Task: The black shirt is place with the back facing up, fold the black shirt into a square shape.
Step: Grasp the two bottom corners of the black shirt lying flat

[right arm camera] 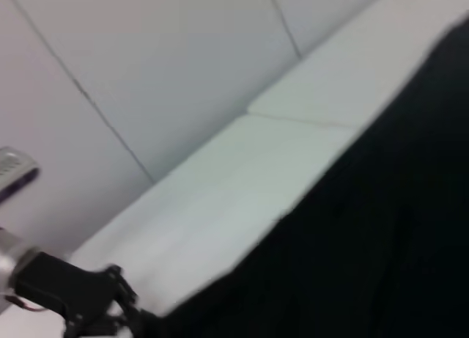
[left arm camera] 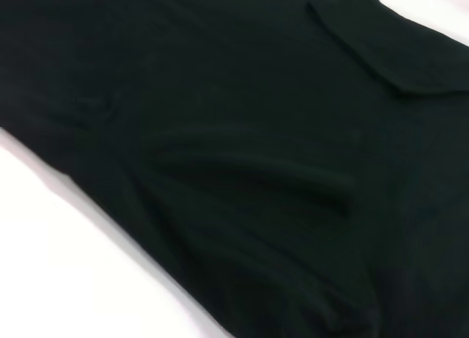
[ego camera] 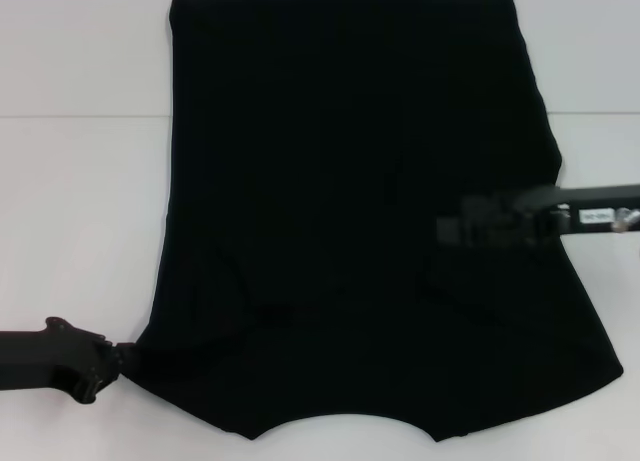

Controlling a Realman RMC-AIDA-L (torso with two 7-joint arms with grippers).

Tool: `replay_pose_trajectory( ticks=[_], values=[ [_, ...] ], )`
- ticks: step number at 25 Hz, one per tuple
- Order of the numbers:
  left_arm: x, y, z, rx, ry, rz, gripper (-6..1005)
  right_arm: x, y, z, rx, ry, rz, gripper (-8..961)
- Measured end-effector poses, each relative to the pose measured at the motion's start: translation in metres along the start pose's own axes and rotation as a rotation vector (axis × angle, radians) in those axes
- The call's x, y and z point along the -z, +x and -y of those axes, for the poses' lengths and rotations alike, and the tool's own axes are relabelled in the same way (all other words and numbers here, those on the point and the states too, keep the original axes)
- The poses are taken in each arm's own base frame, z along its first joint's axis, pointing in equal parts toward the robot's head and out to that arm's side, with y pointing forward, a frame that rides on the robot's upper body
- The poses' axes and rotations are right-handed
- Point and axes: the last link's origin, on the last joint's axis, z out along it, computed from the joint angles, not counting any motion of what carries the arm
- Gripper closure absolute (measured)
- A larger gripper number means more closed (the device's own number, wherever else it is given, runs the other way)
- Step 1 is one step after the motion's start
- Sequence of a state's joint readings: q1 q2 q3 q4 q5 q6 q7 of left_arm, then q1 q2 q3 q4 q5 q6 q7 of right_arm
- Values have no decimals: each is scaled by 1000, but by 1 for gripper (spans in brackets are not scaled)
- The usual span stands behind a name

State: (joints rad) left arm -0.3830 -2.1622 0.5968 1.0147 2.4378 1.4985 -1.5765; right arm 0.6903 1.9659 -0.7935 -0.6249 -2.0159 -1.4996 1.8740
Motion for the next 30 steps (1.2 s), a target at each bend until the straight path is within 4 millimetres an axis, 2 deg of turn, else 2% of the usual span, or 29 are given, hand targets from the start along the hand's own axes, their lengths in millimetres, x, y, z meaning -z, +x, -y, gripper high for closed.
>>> replay_pose_trajectory(
  ticks=[3, 8, 15, 22, 30],
  values=[
    [4, -2, 2, 15, 12, -14, 951, 15, 10, 8, -84, 42, -35, 24],
    [6, -6, 2, 31, 17, -24, 986, 46, 31, 22, -262, 130, -74, 28],
    [7, -6, 1, 37, 14, -45, 986, 74, 54, 33, -415, 228, -121, 34],
    [4, -1, -1, 23, -4, -58, 985, 89, 71, 43, -502, 329, -176, 40],
    [3, 2, -2, 17, -11, -71, 985, 90, 80, 43, -521, 341, -206, 47]
  ],
)
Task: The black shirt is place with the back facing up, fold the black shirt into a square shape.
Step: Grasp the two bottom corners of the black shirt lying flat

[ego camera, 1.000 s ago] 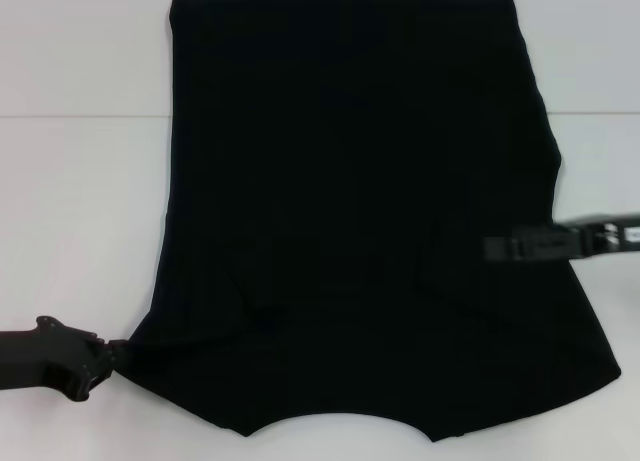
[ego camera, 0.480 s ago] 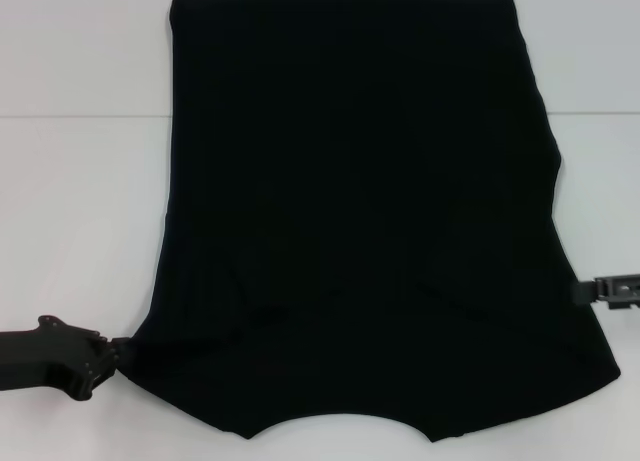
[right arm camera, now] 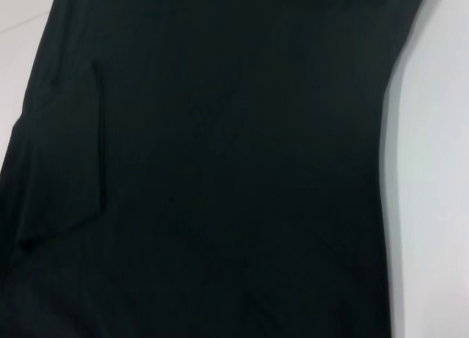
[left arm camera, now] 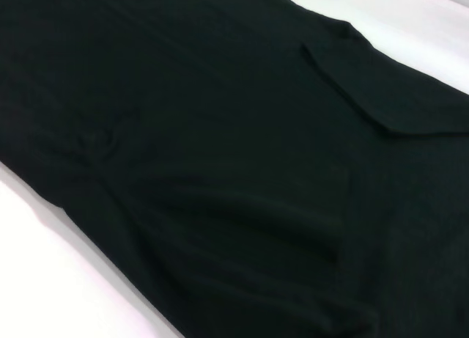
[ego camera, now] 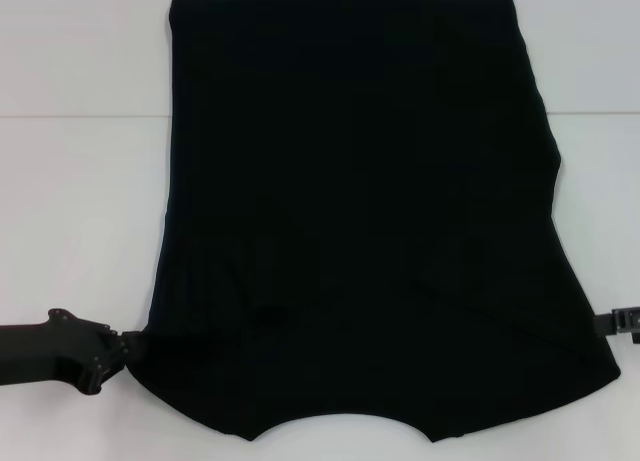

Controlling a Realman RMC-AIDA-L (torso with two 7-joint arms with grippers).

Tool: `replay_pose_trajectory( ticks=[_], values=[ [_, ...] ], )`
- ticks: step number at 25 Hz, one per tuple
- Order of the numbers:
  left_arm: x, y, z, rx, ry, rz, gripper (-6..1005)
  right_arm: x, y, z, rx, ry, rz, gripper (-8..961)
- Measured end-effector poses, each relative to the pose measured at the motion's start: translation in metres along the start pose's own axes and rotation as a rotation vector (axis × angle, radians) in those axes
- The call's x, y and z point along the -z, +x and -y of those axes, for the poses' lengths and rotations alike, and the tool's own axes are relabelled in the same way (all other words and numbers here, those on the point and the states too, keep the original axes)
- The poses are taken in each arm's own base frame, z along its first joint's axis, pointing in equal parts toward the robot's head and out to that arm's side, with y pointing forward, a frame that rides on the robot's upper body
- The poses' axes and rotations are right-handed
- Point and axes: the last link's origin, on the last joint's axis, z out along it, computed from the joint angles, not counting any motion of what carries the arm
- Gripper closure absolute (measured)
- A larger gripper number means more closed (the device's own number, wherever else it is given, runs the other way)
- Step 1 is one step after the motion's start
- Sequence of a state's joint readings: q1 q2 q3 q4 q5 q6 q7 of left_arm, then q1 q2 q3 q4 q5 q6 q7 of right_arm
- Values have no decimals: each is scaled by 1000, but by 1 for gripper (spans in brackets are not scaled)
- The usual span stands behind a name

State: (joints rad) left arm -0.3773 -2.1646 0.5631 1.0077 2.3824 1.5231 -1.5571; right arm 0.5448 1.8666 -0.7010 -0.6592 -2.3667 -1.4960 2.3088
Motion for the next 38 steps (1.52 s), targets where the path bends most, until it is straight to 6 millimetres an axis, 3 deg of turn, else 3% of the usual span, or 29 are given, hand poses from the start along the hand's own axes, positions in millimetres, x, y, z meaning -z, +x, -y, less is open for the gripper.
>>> replay_pose_trajectory(
  ticks=[12, 38],
  values=[
    [0, 1, 0, 0, 0, -8, 984, -5, 8, -3, 7, -9, -55, 57],
    [0, 3, 1, -4, 7, -22, 982, -19, 4, -18, 48, -21, -119, 79]
  ],
)
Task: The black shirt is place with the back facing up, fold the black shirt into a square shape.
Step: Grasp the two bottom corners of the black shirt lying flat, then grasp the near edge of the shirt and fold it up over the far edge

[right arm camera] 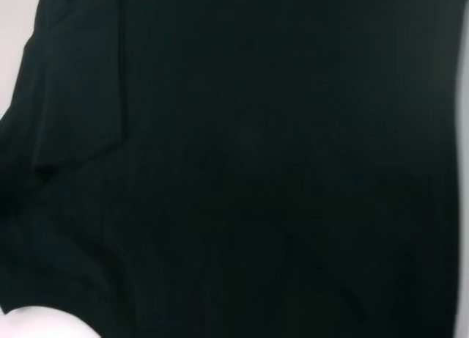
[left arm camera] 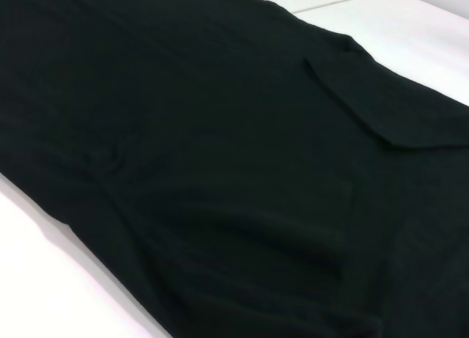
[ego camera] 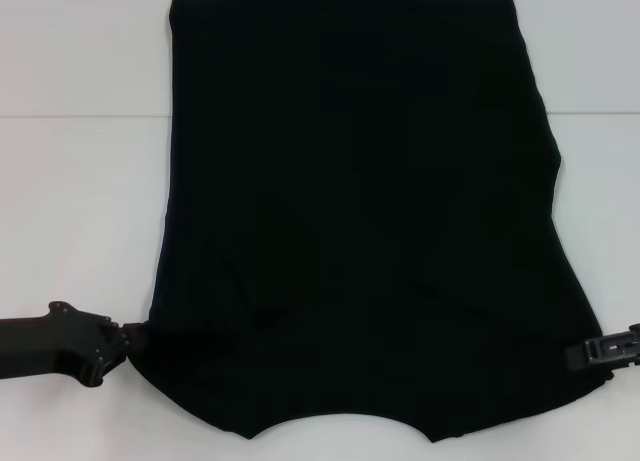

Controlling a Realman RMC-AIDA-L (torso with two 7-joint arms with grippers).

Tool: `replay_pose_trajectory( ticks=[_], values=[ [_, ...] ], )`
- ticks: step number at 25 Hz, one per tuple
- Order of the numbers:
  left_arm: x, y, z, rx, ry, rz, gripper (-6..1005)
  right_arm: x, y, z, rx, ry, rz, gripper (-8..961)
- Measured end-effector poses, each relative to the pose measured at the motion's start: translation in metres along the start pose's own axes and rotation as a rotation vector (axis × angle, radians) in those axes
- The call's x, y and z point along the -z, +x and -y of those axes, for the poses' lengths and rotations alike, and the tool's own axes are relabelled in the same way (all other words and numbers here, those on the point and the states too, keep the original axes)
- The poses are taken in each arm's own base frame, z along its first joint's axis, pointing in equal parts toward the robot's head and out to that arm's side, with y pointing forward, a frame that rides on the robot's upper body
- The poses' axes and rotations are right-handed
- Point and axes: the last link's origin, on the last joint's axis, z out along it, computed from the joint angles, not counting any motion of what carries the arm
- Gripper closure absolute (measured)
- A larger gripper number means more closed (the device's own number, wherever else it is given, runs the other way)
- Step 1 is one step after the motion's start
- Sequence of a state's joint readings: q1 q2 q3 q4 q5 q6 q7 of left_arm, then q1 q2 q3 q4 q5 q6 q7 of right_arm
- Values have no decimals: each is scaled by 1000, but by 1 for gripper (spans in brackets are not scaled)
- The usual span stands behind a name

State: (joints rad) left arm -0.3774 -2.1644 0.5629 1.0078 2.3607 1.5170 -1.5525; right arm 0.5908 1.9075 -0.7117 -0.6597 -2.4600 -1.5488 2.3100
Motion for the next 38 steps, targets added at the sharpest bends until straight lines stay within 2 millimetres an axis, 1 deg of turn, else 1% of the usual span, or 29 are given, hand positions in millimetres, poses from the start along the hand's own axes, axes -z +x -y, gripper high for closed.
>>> replay_pose_trajectory(
  ticks=[17, 21, 28, 38],
  values=[
    [1, -1, 1, -4, 8, -3, 981, -10, -7, -18, 46, -40, -37, 94],
    [1, -1, 1, -4, 10, -3, 981, -10, -6, -18, 41, -42, -40, 97],
    [1, 0, 2, -6, 11, -6, 981, -7, -2, -13, 21, -12, -67, 103],
    [0, 2, 2, -9, 10, -8, 980, -6, -5, -11, 14, 8, -69, 112]
  ],
)
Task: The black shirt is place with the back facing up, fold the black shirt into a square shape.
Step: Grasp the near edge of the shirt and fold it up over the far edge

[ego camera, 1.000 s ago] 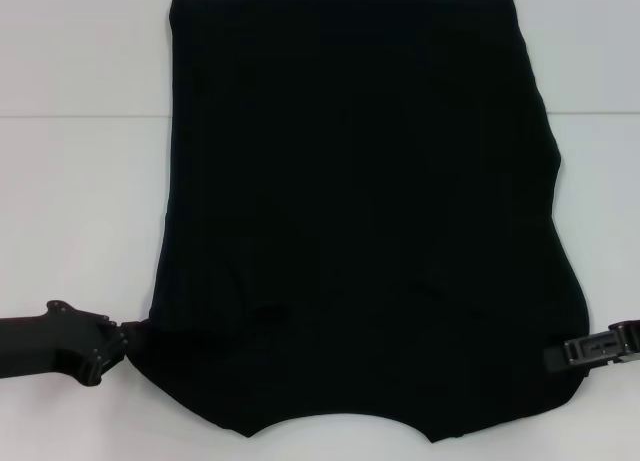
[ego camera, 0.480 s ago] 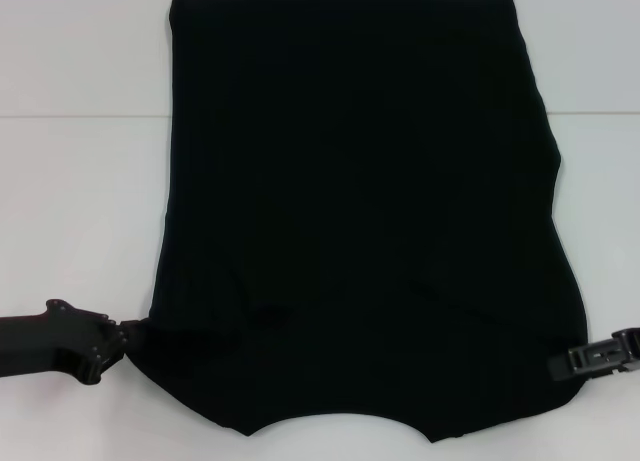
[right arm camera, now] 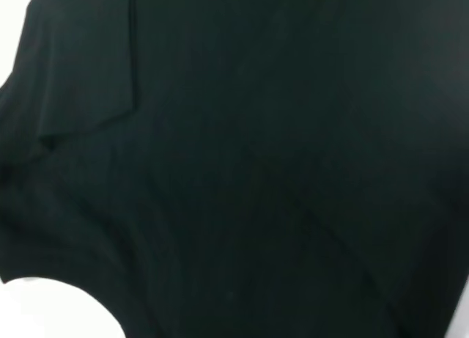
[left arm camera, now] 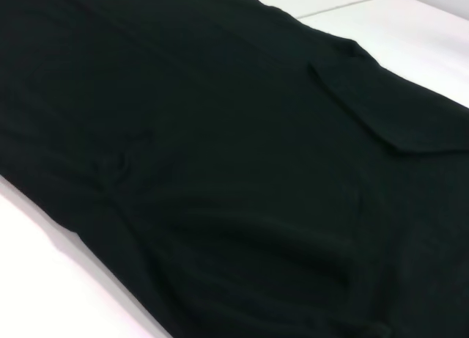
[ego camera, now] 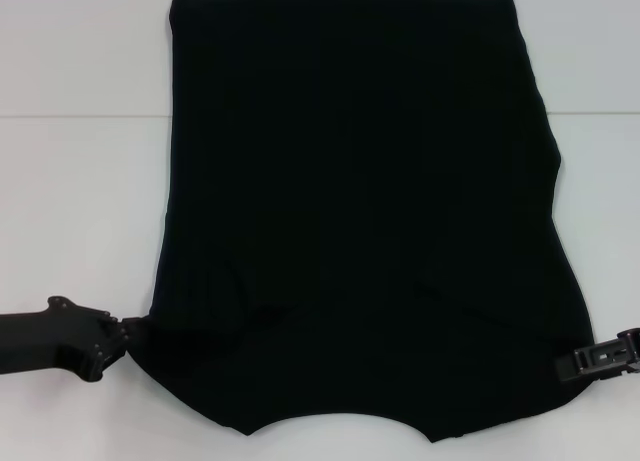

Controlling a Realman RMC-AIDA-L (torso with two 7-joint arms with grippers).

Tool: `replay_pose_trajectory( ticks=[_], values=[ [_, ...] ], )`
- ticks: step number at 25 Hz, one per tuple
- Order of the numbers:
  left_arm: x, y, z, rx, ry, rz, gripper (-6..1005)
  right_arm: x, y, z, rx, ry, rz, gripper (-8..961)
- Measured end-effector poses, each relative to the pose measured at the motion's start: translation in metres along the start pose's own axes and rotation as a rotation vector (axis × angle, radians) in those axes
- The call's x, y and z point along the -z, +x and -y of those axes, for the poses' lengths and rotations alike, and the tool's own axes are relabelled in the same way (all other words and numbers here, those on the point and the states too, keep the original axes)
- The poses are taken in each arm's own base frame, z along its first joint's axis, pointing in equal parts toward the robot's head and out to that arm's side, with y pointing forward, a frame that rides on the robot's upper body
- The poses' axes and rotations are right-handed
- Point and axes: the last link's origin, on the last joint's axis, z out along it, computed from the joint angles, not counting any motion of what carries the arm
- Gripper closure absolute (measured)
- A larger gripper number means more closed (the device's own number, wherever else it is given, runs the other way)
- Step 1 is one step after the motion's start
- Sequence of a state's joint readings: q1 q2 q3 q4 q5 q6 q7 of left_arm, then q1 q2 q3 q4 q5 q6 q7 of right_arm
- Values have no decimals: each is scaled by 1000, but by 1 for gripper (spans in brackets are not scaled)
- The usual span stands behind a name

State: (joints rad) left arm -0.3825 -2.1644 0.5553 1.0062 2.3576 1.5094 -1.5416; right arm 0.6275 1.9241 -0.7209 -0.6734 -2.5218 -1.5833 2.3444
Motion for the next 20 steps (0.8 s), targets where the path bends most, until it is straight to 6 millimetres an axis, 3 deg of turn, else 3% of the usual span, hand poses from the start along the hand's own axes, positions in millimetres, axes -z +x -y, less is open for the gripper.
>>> replay_pose_trajectory(
  ticks=[11, 17, 20],
  values=[
    [-1, 3, 2, -8, 6, -2, 979, -3, -2, 4, -26, 49, -9, 121],
    [-1, 3, 3, -9, 12, -1, 979, -4, -5, 3, -30, 65, -15, 339],
    [-1, 3, 3, -9, 13, -1, 979, -4, -8, 1, -21, 67, -10, 598]
  ],
)
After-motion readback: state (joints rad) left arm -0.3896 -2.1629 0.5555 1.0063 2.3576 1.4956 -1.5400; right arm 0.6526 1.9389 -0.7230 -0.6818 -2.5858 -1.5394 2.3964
